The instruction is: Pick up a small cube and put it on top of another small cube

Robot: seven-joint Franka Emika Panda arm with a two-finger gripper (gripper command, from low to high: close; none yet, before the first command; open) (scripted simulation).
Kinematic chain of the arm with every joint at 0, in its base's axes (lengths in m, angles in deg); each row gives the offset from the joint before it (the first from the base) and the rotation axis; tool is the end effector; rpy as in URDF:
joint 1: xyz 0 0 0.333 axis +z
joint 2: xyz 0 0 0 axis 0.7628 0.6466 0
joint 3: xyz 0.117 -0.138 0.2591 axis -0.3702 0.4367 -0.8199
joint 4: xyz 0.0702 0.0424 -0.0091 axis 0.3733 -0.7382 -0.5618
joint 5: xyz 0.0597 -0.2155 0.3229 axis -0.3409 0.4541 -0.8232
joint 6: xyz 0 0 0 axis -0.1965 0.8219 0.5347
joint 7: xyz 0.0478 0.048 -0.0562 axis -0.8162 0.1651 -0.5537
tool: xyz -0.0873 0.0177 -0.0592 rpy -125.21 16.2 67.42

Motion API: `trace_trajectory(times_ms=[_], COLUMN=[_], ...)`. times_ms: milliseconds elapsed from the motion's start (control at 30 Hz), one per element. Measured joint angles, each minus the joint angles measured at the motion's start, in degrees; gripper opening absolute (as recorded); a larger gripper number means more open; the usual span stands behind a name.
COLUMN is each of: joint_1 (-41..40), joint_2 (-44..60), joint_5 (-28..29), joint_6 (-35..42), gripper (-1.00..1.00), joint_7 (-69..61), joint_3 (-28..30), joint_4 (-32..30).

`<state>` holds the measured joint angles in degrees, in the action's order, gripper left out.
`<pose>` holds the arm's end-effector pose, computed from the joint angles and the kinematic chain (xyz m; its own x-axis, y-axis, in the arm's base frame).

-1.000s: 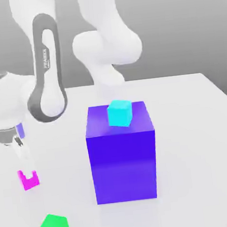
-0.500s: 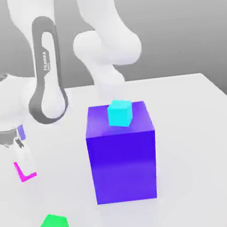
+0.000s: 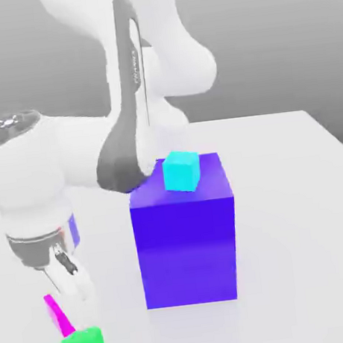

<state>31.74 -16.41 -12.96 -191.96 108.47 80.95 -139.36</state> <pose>0.4680 -0.1725 0.1828 -0.1634 -0.9866 0.0000 -0.9866 0.1634 -0.0012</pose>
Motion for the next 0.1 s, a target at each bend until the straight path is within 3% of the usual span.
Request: trace_trajectory(times_ms=[100], joint_1=[0.0], joint_2=[0.0], joint_5=[0.0], joint_6=[0.0], gripper=[1.0], joint_7=[0.0], joint_3=[0.0], joint_4=[0.0])
